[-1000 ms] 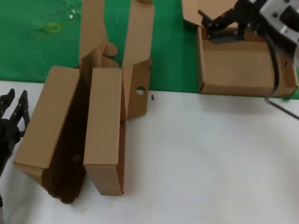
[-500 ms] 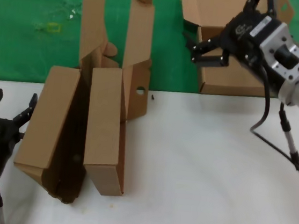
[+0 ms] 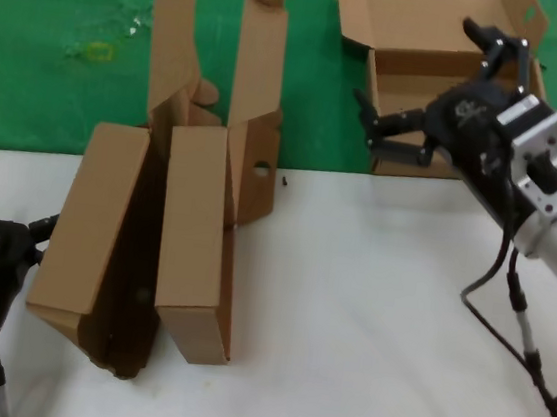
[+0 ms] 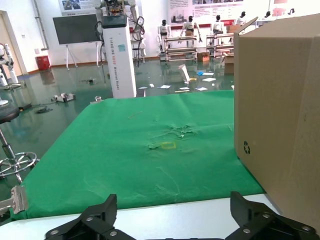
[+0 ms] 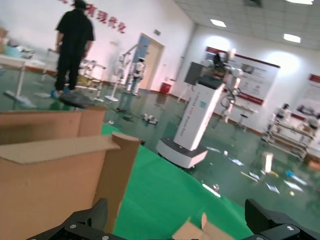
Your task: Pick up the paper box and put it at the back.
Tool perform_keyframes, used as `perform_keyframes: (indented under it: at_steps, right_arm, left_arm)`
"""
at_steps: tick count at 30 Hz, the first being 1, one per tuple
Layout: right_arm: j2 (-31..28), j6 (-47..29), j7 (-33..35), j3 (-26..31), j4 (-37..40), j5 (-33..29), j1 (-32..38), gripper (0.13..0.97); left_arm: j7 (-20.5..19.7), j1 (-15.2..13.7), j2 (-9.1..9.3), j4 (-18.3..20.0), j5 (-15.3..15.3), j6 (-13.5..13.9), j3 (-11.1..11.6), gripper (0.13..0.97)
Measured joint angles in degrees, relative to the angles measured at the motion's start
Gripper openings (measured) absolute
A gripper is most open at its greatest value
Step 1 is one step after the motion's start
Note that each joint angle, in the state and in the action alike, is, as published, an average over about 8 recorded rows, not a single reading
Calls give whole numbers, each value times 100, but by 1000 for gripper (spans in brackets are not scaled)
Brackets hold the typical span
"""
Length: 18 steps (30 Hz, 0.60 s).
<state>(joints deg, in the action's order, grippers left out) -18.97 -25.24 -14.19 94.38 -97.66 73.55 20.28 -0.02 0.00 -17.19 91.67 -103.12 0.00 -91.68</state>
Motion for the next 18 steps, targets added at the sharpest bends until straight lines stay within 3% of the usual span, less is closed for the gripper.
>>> perform_keyframes:
  at_steps: [9,18]
  right_arm:
    - [55,770,433,-82,183,902,-619,966]
    - [100,1415,795,-152,336,1658,-1136,966]
  left_arm:
    - [0,0,0,0,0,0,0,846]
    - [0,0,0,0,-1,0,0,941]
